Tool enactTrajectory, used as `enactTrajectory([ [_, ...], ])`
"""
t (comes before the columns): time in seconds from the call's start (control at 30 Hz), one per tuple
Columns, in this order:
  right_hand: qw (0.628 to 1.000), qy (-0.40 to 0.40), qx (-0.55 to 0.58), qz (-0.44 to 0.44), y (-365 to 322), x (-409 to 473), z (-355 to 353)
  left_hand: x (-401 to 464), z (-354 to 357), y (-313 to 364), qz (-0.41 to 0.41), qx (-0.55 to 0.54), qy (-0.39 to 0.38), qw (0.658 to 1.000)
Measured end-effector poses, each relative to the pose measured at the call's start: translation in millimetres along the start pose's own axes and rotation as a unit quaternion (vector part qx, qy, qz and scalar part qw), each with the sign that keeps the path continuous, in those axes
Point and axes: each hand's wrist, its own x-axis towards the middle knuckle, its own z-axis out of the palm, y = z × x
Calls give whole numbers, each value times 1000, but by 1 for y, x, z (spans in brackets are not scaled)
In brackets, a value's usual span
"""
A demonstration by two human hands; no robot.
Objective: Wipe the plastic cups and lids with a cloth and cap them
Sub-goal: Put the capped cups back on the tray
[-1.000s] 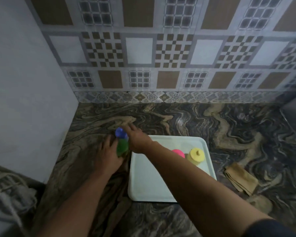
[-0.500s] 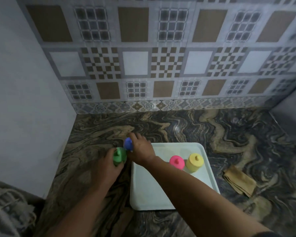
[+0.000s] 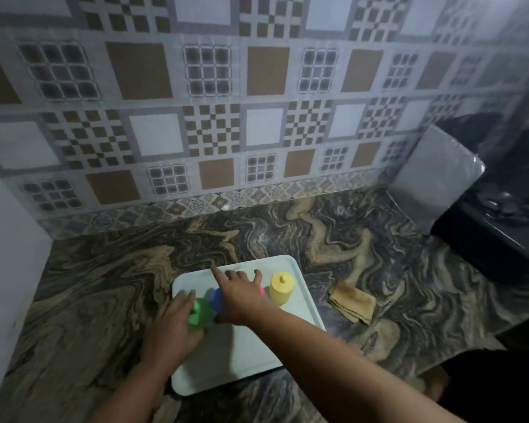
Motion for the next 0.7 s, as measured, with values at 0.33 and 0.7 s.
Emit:
enactTrajectory([
  [0.33,931,202,166,254,189,-66,-27,47,-2,216,277,8,19,961],
  [0.7,868,110,218,432,291,-123,53,84,99,339,70,-65,-183,978],
])
